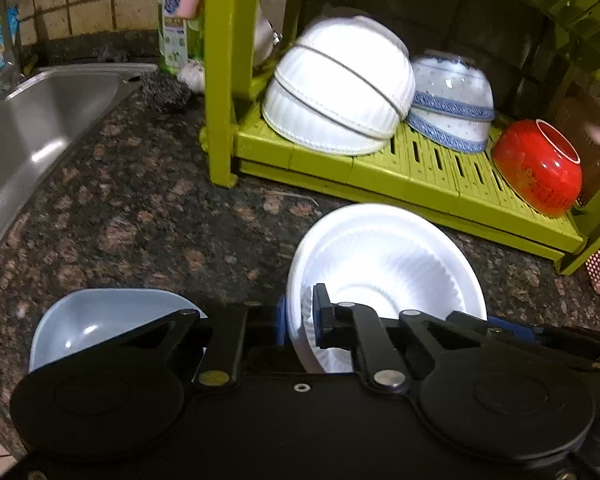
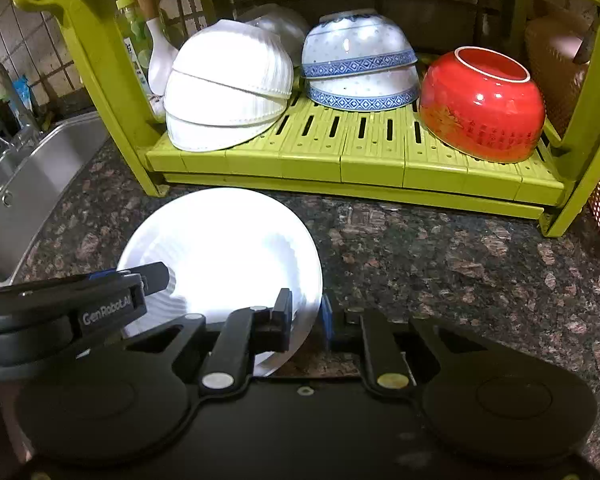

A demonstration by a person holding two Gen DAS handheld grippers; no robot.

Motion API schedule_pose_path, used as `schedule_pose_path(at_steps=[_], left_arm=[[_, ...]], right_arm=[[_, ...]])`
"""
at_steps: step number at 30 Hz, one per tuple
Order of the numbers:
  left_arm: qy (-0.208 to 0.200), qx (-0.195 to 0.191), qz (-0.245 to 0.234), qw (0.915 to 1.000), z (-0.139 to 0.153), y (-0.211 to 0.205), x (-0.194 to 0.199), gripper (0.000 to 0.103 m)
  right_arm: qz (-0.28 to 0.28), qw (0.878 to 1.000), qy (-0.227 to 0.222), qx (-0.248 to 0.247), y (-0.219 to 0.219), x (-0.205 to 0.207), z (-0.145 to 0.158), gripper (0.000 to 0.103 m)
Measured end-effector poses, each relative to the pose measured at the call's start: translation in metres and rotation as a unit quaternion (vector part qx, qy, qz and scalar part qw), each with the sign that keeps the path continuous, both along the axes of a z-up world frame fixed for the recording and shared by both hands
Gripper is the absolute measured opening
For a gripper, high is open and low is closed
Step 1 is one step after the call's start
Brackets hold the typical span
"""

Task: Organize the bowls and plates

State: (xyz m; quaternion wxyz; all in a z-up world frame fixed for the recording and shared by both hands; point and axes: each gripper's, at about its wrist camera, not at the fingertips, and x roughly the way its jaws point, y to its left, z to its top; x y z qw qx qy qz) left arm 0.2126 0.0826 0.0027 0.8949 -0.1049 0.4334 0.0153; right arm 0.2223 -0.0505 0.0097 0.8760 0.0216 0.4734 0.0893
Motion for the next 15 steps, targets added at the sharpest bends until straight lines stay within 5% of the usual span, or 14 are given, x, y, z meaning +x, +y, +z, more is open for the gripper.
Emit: schedule_pose_path(at_steps=[15], left_arm=[[-0.025,-0.025,-0.022,0.9991,0.018,-0.011,-0.018,0.017]], right_arm=[[-0.02,0.998,-0.043,0.034,-0.03,-0.023,0.027,0.017]])
